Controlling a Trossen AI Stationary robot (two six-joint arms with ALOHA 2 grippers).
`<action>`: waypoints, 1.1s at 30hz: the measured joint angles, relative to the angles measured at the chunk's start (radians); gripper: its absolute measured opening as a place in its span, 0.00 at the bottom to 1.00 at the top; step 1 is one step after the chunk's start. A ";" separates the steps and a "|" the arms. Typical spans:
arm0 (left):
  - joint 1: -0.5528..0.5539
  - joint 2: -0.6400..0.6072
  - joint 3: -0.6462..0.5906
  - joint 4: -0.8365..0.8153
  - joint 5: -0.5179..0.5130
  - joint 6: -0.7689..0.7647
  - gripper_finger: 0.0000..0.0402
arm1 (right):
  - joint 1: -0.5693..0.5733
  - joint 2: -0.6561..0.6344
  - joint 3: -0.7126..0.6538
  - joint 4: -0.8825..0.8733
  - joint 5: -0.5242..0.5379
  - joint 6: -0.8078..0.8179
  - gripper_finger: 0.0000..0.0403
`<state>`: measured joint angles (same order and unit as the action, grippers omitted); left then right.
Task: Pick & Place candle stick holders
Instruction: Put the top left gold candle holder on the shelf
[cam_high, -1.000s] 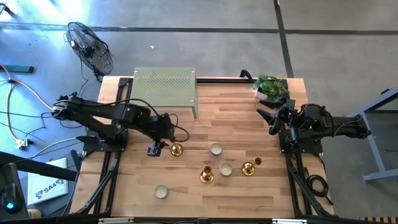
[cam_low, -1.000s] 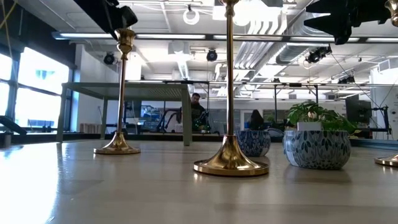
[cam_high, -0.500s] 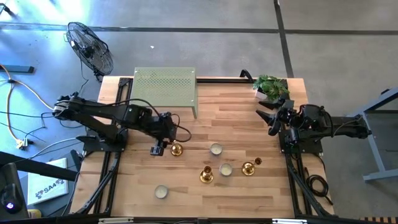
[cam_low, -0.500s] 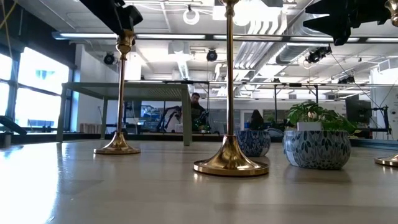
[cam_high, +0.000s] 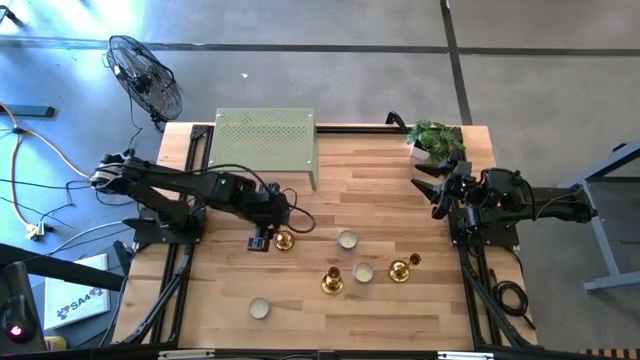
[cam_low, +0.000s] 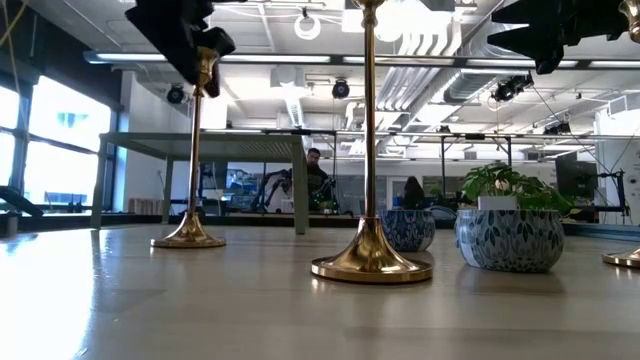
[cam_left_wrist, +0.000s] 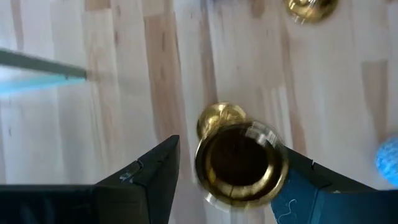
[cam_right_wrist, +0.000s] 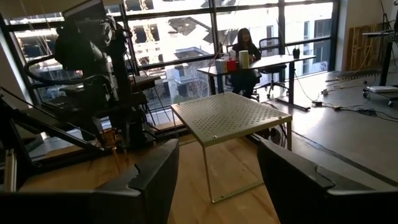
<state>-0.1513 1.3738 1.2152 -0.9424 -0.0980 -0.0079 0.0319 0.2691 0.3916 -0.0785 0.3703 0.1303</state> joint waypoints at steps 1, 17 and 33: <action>0.000 -0.003 0.000 0.000 -0.007 0.000 0.51 | 0.000 0.000 0.000 -0.003 0.000 0.000 0.53; 0.000 -0.003 0.002 0.007 -0.044 0.003 0.30 | 0.000 0.000 0.000 -0.010 -0.003 0.000 0.53; 0.000 -0.003 0.002 -0.003 -0.062 -0.005 0.06 | 0.000 0.000 0.000 -0.010 -0.003 0.002 0.53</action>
<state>-0.1513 1.3709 1.2167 -0.9458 -0.1598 -0.0124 0.0317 0.2691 0.3916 -0.0887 0.3672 0.1318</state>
